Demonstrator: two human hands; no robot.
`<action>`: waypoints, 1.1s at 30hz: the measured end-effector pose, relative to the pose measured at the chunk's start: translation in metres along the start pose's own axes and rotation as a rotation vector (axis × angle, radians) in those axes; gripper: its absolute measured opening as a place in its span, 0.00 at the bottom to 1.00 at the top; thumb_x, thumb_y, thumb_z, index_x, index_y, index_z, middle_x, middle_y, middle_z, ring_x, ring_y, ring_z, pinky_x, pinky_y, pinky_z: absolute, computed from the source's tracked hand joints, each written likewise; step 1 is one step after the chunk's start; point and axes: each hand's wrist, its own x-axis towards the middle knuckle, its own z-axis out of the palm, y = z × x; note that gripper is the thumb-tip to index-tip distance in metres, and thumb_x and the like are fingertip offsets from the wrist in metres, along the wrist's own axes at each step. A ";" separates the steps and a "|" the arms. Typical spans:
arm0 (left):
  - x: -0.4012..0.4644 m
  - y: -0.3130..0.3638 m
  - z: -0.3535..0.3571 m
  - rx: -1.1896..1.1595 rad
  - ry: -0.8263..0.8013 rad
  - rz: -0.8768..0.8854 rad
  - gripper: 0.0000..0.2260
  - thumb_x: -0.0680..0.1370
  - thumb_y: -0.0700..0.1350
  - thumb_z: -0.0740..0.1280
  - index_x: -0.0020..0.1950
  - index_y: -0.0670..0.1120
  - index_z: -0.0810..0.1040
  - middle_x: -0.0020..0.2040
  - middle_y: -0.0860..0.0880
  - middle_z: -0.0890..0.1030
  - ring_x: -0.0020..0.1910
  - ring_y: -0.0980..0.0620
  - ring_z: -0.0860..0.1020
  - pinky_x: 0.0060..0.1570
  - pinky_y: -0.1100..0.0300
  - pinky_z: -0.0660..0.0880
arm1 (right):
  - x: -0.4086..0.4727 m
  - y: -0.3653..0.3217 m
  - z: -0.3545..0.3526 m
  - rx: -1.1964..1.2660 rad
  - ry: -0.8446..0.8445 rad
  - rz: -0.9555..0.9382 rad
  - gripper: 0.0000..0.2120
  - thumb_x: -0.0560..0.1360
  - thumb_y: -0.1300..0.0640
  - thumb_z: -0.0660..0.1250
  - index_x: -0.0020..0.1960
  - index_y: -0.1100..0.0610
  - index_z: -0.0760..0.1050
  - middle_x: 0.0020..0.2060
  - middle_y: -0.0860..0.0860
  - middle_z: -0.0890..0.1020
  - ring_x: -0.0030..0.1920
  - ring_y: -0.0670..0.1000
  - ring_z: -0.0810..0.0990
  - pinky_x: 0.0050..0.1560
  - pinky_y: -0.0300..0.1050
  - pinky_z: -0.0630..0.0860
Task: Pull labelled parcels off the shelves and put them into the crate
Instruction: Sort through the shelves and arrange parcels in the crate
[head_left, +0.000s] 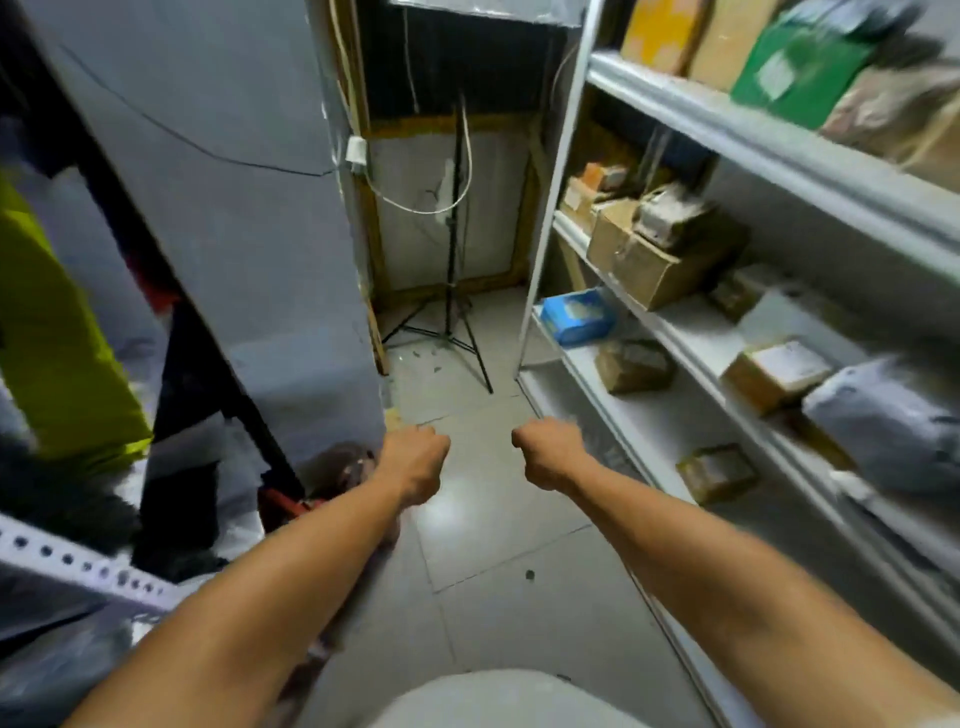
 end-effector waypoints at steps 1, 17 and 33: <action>0.018 0.011 -0.008 -0.017 0.004 0.030 0.15 0.75 0.37 0.62 0.60 0.47 0.77 0.58 0.45 0.79 0.56 0.43 0.78 0.51 0.52 0.77 | -0.001 0.019 -0.002 0.015 -0.002 0.048 0.20 0.74 0.65 0.64 0.65 0.54 0.76 0.57 0.55 0.81 0.58 0.58 0.79 0.53 0.50 0.77; 0.250 0.185 -0.100 -0.174 0.071 0.557 0.17 0.79 0.41 0.63 0.68 0.50 0.75 0.61 0.46 0.78 0.59 0.46 0.77 0.55 0.51 0.79 | 0.024 0.225 0.008 0.341 0.001 0.686 0.23 0.77 0.58 0.67 0.71 0.51 0.72 0.67 0.53 0.75 0.68 0.57 0.73 0.64 0.52 0.73; 0.374 0.296 -0.147 -0.644 -0.334 0.772 0.31 0.78 0.35 0.66 0.79 0.40 0.59 0.76 0.43 0.67 0.75 0.43 0.66 0.69 0.61 0.64 | 0.035 0.323 0.026 0.934 0.174 1.245 0.22 0.74 0.62 0.71 0.67 0.53 0.72 0.78 0.57 0.54 0.77 0.56 0.62 0.72 0.41 0.62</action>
